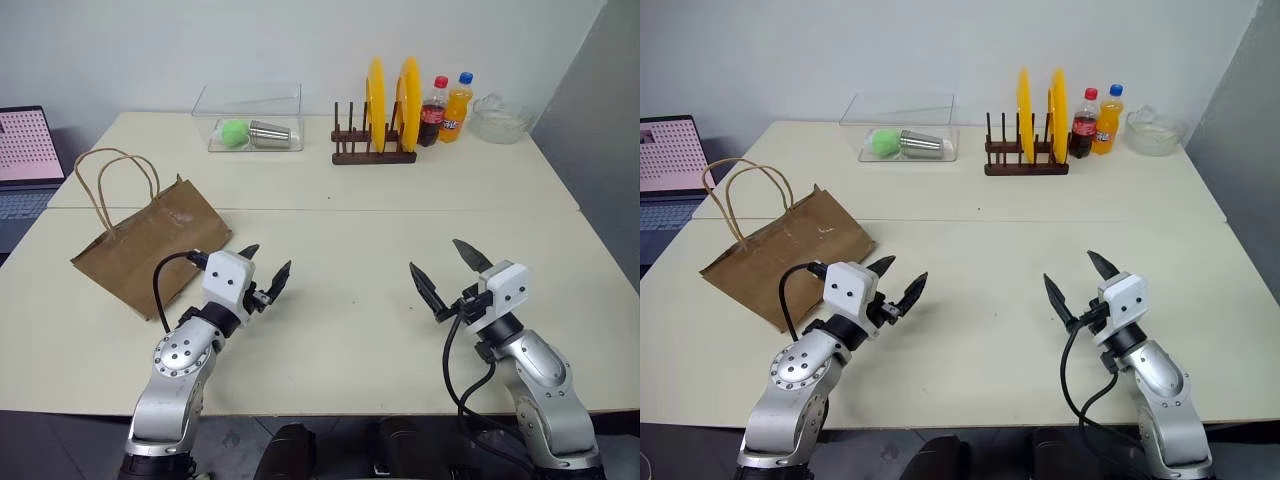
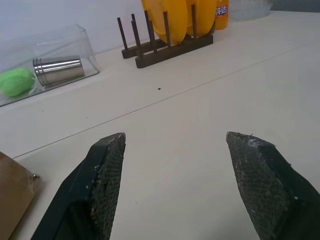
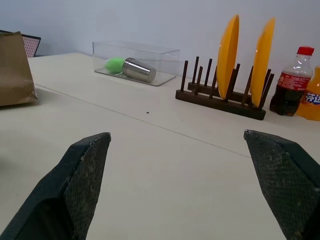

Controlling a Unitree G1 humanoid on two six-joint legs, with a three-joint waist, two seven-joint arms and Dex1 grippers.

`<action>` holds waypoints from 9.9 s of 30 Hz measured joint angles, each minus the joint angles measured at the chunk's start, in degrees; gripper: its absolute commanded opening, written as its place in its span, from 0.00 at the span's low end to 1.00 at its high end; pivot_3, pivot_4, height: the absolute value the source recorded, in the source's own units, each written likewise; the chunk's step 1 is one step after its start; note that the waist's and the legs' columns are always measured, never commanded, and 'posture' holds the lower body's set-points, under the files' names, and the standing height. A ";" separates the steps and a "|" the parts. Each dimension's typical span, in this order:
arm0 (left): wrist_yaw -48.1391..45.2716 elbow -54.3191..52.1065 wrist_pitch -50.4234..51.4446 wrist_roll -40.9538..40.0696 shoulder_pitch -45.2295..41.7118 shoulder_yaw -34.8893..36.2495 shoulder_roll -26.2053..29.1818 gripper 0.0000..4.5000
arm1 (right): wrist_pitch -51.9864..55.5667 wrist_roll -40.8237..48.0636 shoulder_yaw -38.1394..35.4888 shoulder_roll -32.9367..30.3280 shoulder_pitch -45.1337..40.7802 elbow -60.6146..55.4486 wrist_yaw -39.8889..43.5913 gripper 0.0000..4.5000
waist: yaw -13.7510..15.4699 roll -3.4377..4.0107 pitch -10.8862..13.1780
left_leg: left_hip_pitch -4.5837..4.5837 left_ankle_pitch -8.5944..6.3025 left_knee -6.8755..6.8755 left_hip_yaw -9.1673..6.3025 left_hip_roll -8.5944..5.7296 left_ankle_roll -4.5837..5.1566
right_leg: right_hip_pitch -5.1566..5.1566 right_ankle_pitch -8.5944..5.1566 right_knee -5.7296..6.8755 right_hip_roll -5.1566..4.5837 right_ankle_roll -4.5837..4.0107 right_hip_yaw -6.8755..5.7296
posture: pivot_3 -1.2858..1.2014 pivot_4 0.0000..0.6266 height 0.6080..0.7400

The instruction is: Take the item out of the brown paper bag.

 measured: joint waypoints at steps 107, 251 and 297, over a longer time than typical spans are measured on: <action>-53.44 83.74 -9.82 0.93 -75.18 0.87 28.50 0.00 | 27.22 20.29 4.27 -16.25 -19.25 -12.62 16.94 1.00 | -0.11 -0.42 0.17 | -0.72 0.01 0.16 -0.26 -0.06 0.00 | -0.48 0.02 0.02 -0.04 -0.04 -0.35 | 0.52 0.24 1.00; -19.39 -23.28 8.56 -18.92 21.32 9.03 16.36 0.84 | -18.31 -21.65 20.61 -5.44 -73.41 74.62 54.68 0.01 | -1.48 -0.29 0.30 | -0.01 -0.01 0.11 0.19 0.00 -0.01 | -0.39 0.13 0.68 -0.02 -0.57 0.20 | 0.52 0.24 1.00; -51.14 21.95 -43.00 4.20 -16.29 -20.19 21.03 0.91 | 43.20 9.40 2.04 -24.18 -1.40 -24.90 24.68 0.99 | -0.05 -0.07 0.40 | -0.23 -0.01 0.04 -0.01 0.01 0.00 | -0.23 0.02 -0.01 0.02 -0.02 -0.07 | 0.52 0.24 1.00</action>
